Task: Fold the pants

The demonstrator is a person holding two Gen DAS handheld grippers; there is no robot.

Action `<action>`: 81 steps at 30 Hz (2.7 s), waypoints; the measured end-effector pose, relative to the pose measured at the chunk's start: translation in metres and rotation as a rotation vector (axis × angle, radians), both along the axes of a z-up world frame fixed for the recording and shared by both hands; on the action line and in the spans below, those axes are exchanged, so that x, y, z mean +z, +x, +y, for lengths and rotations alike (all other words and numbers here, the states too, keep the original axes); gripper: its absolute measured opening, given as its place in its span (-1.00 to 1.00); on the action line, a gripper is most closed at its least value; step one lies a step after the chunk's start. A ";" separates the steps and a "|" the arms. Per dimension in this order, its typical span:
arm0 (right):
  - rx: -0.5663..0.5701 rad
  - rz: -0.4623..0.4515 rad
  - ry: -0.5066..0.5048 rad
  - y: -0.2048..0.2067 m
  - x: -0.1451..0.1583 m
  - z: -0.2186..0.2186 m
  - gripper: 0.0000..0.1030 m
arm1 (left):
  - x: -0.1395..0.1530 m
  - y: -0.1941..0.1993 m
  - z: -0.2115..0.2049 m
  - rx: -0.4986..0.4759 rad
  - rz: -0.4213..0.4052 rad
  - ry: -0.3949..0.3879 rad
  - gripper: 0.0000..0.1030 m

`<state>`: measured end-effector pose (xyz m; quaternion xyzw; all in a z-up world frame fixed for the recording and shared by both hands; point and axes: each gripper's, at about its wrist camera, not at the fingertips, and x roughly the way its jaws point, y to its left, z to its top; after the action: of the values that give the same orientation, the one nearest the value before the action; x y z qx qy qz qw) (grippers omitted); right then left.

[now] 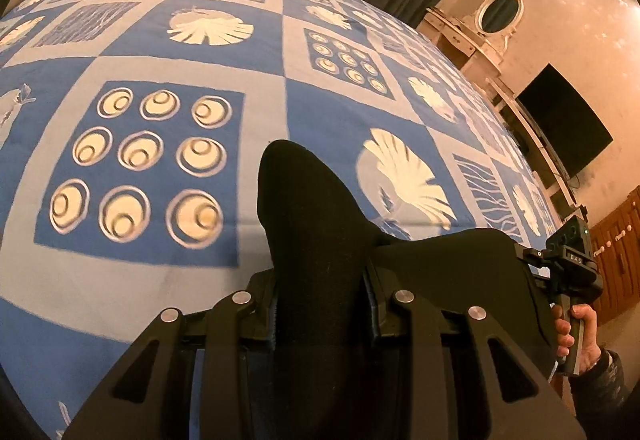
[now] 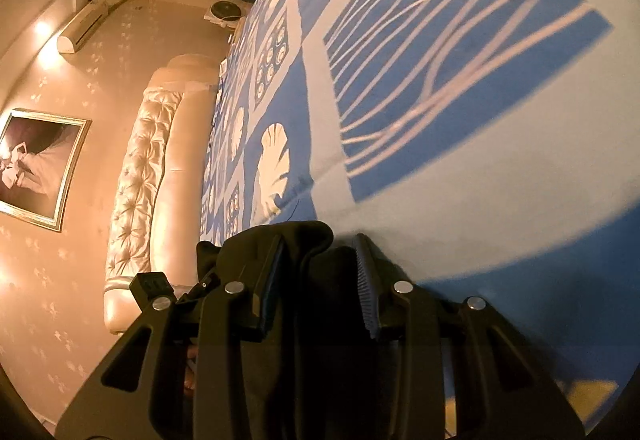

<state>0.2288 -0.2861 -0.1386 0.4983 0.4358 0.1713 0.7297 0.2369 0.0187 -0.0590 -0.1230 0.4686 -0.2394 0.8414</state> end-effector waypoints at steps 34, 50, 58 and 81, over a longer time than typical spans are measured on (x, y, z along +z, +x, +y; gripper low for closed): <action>-0.053 -0.041 0.066 -0.061 0.007 0.003 0.28 | -0.022 -0.077 0.081 0.076 0.103 -0.277 0.16; 0.004 -0.010 0.049 -0.106 -0.004 0.052 -0.34 | -0.028 -0.135 0.063 0.092 0.061 -0.288 0.01; 0.029 -0.047 0.080 -0.107 -0.008 0.053 -0.37 | -0.033 -0.134 0.063 0.085 0.049 -0.292 0.03; 0.016 -0.069 -0.871 -0.208 0.073 0.153 0.66 | 0.019 -0.239 0.004 0.193 -0.133 0.263 0.69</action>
<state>0.0206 -0.1332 -0.0652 0.1347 0.4466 -0.0064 0.8845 -0.0019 0.0230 -0.0401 -0.0399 0.4250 -0.1018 0.8985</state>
